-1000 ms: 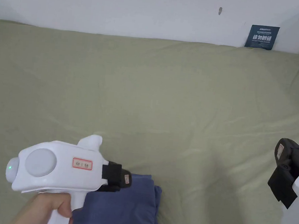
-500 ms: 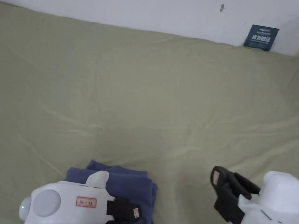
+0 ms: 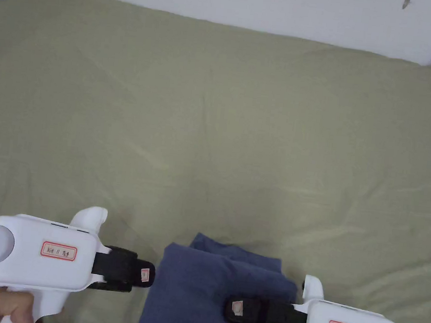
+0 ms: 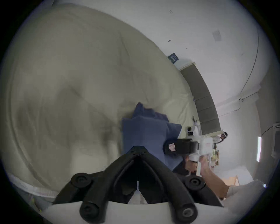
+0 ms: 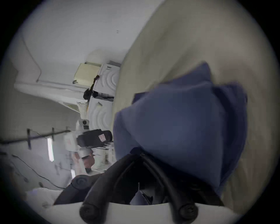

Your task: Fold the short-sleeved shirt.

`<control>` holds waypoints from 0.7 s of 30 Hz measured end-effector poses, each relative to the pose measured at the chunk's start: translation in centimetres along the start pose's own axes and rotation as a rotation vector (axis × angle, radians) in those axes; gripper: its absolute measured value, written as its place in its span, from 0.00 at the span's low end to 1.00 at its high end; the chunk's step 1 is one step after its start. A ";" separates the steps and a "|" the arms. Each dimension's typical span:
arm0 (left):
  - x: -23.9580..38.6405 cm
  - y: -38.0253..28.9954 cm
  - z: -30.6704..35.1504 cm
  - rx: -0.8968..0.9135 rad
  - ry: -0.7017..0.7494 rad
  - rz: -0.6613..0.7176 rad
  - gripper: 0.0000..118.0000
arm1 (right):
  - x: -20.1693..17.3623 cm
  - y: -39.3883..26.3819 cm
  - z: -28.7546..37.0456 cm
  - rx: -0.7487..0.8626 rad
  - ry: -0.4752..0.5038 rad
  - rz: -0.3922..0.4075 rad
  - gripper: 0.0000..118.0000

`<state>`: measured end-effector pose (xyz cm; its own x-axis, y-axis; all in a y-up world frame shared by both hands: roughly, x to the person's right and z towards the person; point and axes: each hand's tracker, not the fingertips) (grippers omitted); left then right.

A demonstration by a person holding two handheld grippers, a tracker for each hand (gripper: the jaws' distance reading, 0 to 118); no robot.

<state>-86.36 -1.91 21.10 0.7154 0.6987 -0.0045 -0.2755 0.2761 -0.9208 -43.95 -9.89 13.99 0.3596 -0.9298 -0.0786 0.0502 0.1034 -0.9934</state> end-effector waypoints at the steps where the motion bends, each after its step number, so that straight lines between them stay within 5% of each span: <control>1: -0.9 0.2 -0.3 -0.018 -0.062 -0.007 0.45 | 0.9 0.3 0.2 0.000 0.076 -0.059 0.01; 2: -1.8 0.4 -0.8 -0.029 -0.145 0.000 0.81 | 1.4 0.5 0.4 0.010 0.116 -0.087 0.01; 3: -1.5 0.6 -0.8 -0.060 -0.199 0.016 0.99 | 1.6 0.7 0.5 0.005 0.135 -0.099 0.01; 6: -3.0 1.4 -3.6 -0.134 -0.220 0.054 0.99 | 1.6 0.6 0.4 -0.003 0.135 -0.091 0.01; 9: -2.5 1.4 -4.7 -0.102 -0.447 0.125 0.99 | 1.1 0.3 0.3 -0.003 0.150 -0.107 0.01; 11: -3.3 1.8 -7.5 -0.157 -0.459 0.186 0.98 | 1.0 0.2 0.3 0.009 0.166 -0.127 0.01; 12: -3.2 1.7 -8.0 -0.137 -0.458 0.138 0.94 | 0.8 0.1 0.3 0.016 0.168 -0.134 0.01; 13: -2.7 1.8 -8.1 -0.108 -0.429 0.095 0.80 | 0.4 0.0 0.3 0.024 0.158 -0.132 0.01; 15: -1.7 1.6 -8.6 -0.128 -0.284 0.121 0.28 | -0.4 -0.2 0.4 0.046 0.129 -0.113 0.01; 21: -4.2 4.2 -3.9 -0.095 -0.330 0.114 0.26 | -4.4 0.0 2.7 0.100 0.078 -0.003 0.01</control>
<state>-88.04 -6.28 15.75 0.4330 0.9014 0.0029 -0.2698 0.1326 -0.9537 -42.98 -4.83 14.60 0.2855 -0.9545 -0.0856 0.1450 0.1313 -0.9807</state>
